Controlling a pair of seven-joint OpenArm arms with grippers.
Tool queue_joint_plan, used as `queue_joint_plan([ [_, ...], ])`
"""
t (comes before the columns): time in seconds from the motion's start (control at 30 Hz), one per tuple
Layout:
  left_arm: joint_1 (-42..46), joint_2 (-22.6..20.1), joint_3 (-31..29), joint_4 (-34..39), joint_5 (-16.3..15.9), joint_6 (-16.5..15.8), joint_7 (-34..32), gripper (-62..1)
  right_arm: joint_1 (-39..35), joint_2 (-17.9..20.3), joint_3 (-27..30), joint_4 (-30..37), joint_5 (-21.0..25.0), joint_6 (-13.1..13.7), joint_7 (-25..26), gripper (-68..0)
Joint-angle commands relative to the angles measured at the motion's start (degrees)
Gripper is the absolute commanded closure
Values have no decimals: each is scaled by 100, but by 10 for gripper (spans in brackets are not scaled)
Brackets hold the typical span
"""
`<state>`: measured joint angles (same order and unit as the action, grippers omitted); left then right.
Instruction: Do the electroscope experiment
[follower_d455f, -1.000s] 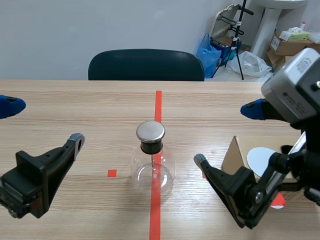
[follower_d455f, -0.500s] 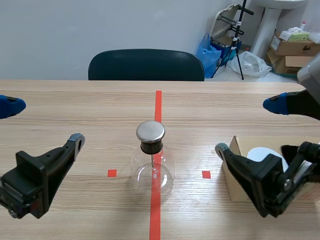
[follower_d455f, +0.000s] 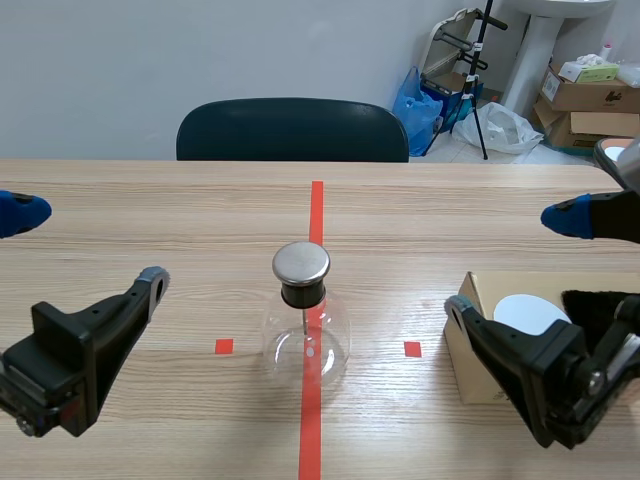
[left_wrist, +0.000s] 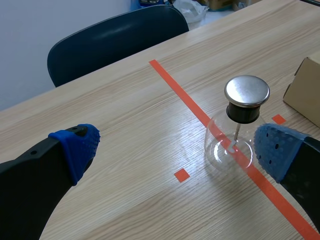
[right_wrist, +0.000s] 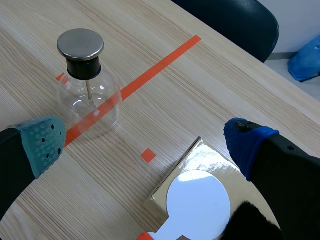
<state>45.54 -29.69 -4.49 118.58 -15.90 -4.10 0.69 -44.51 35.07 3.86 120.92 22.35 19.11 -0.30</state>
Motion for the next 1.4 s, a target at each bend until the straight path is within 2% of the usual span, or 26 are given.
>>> queue_joint_plan([
  [0.0, 0, -2, -15, 31, -17, 11, -59, -623, 37, 46, 26, 42, 44, -20, 61, -679],
  [0.33, 0, -2, -15, 31, -17, 11, -61, -623, 39, 48, 26, 42, 42, -20, -9, -679],
  [0.57, 0, -2, -15, 31, -17, 11, -61, -623, 39, 48, 26, 42, 42, -20, -243, -679],
  [1.37, 0, -2, -15, 31, -17, 11, -61, -623, 39, 48, 26, 42, 42, -20, -282, -679],
])
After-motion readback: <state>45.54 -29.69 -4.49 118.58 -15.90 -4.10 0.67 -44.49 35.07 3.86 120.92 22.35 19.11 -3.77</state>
